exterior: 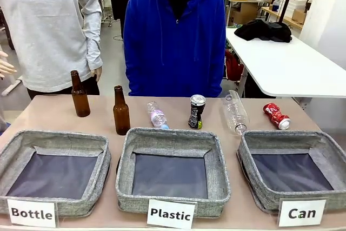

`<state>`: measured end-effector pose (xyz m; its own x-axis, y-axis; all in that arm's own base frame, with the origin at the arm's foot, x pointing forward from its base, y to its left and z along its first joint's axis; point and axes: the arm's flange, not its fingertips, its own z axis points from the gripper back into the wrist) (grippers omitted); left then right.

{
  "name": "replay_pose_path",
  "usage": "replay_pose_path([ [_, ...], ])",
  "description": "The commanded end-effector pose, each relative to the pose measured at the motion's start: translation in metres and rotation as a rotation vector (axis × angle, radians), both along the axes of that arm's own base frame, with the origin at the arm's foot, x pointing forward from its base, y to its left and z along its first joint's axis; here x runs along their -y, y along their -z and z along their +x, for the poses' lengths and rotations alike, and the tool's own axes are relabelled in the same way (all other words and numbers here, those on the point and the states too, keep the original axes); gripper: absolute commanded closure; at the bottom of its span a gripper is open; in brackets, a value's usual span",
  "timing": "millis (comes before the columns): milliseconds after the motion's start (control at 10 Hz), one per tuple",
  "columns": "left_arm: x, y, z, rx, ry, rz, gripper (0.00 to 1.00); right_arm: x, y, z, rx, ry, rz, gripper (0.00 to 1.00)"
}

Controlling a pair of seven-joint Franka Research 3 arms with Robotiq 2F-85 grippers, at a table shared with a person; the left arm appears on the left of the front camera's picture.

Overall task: Sort the can waste into the basket.
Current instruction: Pick up the can waste from the table and place it in the right Fabric basket.

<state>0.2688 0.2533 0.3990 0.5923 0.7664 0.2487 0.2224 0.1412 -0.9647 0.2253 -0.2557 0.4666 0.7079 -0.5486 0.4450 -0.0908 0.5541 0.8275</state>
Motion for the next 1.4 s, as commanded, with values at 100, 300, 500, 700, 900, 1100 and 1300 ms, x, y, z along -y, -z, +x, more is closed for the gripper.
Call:
replay_pose_path([
  [100, 0.002, -0.006, -0.001, 0.012, 0.010, 0.027, 0.00, 0.002, -0.002, -0.001, 0.029, -0.007, -0.010, 0.00],
  [300, 0.002, -0.006, -0.001, 0.012, 0.010, 0.027, 0.00, 0.000, -0.002, -0.002, -0.001, -0.002, -0.002, 0.00],
  [500, 0.002, -0.006, -0.001, 0.012, 0.010, 0.027, 0.00, -0.017, -0.014, 0.010, 0.039, -0.052, -0.113, 0.00],
  [700, 0.002, -0.006, -0.001, 0.012, 0.010, 0.027, 0.00, -0.055, -0.031, 0.045, 0.041, -0.129, -0.314, 0.00],
  [900, 0.002, -0.006, -0.001, 0.012, 0.010, 0.027, 0.00, -0.102, -0.040, 0.093, 0.038, -0.265, -0.512, 0.00],
  [1100, 0.002, -0.006, -0.001, 0.012, 0.010, 0.027, 0.00, -0.166, -0.032, 0.153, 0.057, -0.431, -0.728, 0.00],
  [1300, 0.002, -0.006, -0.001, 0.012, 0.010, 0.027, 0.00, -0.229, -0.010, 0.198, 0.086, -0.562, -0.893, 0.00],
])
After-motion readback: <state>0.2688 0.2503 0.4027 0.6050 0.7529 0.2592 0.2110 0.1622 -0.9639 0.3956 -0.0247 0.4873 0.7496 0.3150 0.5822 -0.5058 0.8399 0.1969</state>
